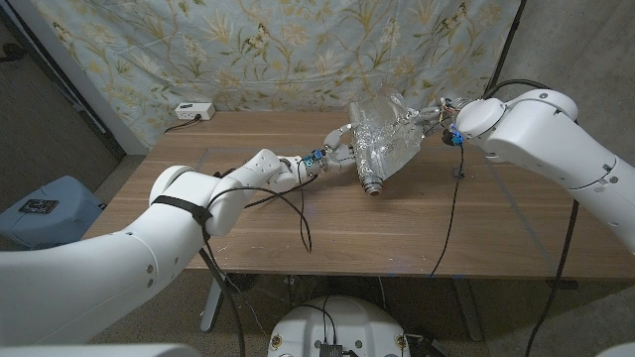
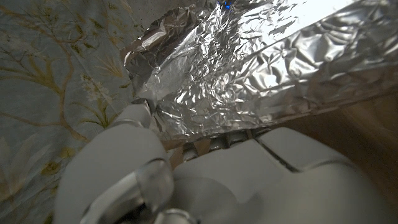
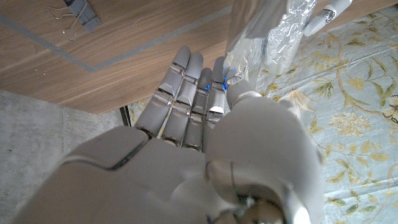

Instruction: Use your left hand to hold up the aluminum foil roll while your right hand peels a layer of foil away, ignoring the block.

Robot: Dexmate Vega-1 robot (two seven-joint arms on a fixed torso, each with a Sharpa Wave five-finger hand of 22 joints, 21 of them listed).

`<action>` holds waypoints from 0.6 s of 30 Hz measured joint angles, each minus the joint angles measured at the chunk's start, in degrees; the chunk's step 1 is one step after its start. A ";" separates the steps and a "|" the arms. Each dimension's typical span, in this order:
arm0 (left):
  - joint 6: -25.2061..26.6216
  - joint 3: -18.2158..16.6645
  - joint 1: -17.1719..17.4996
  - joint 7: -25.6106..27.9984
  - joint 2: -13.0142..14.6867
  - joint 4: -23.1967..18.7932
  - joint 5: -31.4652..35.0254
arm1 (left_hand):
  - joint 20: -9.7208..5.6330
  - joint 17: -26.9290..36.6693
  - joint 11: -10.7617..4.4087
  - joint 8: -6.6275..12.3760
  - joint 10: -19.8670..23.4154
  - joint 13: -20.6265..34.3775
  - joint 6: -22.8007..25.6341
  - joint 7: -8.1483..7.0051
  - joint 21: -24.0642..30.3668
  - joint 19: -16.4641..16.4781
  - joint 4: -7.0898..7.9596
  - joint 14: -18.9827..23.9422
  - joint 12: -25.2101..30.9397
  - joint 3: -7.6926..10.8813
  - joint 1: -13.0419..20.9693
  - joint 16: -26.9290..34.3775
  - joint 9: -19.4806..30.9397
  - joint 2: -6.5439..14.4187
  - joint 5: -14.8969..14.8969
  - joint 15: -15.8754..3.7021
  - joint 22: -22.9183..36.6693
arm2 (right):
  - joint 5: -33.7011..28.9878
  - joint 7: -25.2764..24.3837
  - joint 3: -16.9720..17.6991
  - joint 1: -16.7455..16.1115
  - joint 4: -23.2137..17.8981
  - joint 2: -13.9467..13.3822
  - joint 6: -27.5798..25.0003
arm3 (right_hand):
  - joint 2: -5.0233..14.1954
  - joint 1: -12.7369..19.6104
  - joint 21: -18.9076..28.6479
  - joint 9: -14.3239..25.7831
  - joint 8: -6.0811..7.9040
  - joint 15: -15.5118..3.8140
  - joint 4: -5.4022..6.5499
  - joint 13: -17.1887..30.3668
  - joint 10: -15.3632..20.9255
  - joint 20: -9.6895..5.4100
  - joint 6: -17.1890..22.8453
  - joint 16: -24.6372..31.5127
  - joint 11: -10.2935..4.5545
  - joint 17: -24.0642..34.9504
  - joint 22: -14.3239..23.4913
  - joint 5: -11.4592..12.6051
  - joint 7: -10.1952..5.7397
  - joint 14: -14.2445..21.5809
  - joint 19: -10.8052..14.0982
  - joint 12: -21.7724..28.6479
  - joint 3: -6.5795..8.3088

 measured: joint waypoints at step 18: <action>1.69 -0.01 0.89 -0.76 0.03 -0.83 -1.69 | -0.32 -0.27 -0.73 0.00 0.10 -0.27 0.00 0.00 -0.44 0.31 -0.24 0.43 0.39 0.24 -0.22 0.00 0.00 0.22 -0.44 -0.42 0.00 | 0.49 -0.19 1.31 0.21 -0.86 -1.83 -0.48 | -0.30 0.30 0.22 0.25 -0.01 0.11 0.17 0.29 -0.11 0.00 0.00 0.00 0.09 0.03 -0.01 -0.18 0.00 -0.08 0.01 0.00 0.16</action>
